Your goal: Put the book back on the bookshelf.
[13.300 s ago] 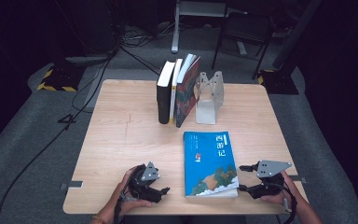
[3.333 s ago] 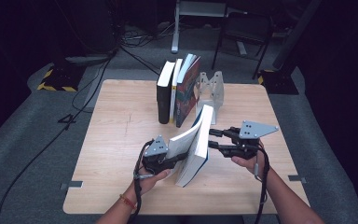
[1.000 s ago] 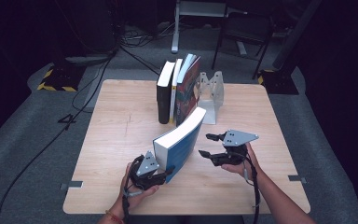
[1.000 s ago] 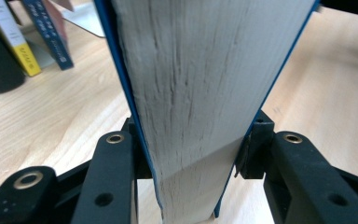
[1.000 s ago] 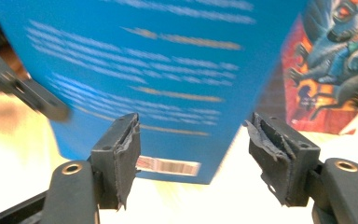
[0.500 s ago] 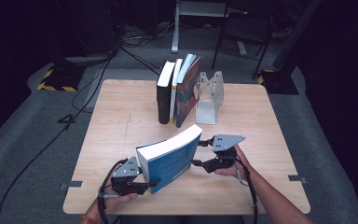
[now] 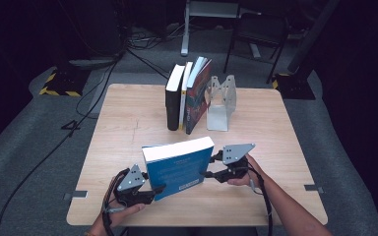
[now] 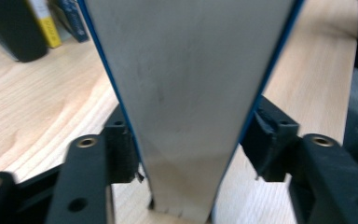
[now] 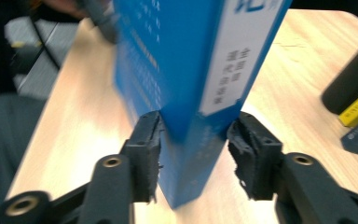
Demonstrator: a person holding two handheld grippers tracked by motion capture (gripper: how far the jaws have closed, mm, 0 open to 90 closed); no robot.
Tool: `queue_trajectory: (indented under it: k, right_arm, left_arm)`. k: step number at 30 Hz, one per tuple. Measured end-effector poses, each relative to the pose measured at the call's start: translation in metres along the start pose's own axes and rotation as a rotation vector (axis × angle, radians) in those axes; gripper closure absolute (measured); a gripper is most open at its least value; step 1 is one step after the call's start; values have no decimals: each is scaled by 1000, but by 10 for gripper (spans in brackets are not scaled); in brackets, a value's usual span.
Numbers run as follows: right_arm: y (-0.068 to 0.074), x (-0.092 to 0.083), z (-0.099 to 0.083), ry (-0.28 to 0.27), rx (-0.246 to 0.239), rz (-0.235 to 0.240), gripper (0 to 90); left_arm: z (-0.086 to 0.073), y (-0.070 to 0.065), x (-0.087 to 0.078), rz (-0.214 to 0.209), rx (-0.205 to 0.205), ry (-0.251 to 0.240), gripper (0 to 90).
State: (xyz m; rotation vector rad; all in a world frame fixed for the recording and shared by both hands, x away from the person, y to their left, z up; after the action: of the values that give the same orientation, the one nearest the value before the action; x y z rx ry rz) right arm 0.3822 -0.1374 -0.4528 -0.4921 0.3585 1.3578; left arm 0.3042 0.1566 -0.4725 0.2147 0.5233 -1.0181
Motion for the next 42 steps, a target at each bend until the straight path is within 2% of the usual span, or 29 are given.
queue_trajectory:
  k: [1, 3, 4, 6, 7, 8, 9, 11, 15, 16, 18, 22, 23, 26, 28, 31, 34, 37, 39, 42]
  right_arm:
    - [0, 0, 0, 0, 0, 0, 564]
    - [6, -6, 2, 15, -33, 5, 572]
    - [10, -9, 5, 4, -44, -9, 564]
    - [12, -11, 11, -32, -35, -13, 542]
    - [12, -11, 11, -32, -35, -13, 542]
    - [12, -16, 22, -101, -9, -9, 535]
    - [12, -16, 22, -101, -9, -9, 535]
    - [13, -23, 34, -145, -8, -18, 535]
    - [12, -36, 43, -163, 0, -44, 543]
    - [11, -40, 43, -164, 4, -48, 548]
    - [11, -47, 45, -171, 3, -66, 560]
    - [6, -61, 43, -147, 21, -104, 565]
    - [6, -61, 43, -147, 21, -104, 565]
    - [-1, -74, 37, -144, 62, -135, 570]
    - [-3, -79, 37, -140, 71, -145, 570]
    - [-6, -84, 39, -131, 82, -156, 563]
    - [-10, -88, 44, -138, 111, -148, 540]
    - [-11, -88, 48, -109, 107, -148, 533]
    - [-11, -87, 52, -96, 114, -130, 532]
    - [-12, -83, 58, -60, 133, -89, 533]
  left_arm:
    - [1, 0, 0, 0, -10, -5, 418]
    - [2, 0, 2, -11, -9, -8, 410]
    - [2, 0, 3, -3, -12, -10, 405]
    - [5, 1, 6, 8, -9, -10, 391]
    - [5, 1, 6, 8, -9, -10, 387]
    - [7, 2, 9, 9, -7, -5, 375]
    - [9, 2, 11, 8, -11, -6, 375]
    - [15, 5, 21, -12, -1, -9, 358]
    - [22, 6, 33, -30, 14, -7, 350]
    - [30, 7, 44, -39, 29, -2, 343]
    - [37, 9, 55, -68, 42, 1, 330]
    - [49, 12, 75, -102, 55, 4, 319]
    - [49, 12, 75, -102, 55, 4, 315]
    - [57, 14, 89, -127, 46, -1, 291]
    - [63, 15, 99, -144, 48, -6, 279]
    - [66, 17, 105, -145, 40, -15, 254]
    - [66, 18, 106, -149, 40, -12, 242]
    - [65, 16, 104, -145, 42, -4, 245]
    - [63, 16, 102, -141, 52, 8, 253]
    - [58, 18, 96, -116, 39, 39, 251]
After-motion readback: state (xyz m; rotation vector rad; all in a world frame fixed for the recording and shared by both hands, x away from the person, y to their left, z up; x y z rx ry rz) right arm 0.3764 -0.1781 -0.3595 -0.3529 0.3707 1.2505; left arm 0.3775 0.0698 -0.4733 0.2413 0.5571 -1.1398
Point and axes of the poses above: each handheld gripper's, and its own axes: x roughly forward along the jaws, z roughly out of its top, y roughly to its left, the point moved 3 cm from there along x, roughly forward along the jaws, and after that the axes turned 4 degrees about -z, right-handed, at the moved point
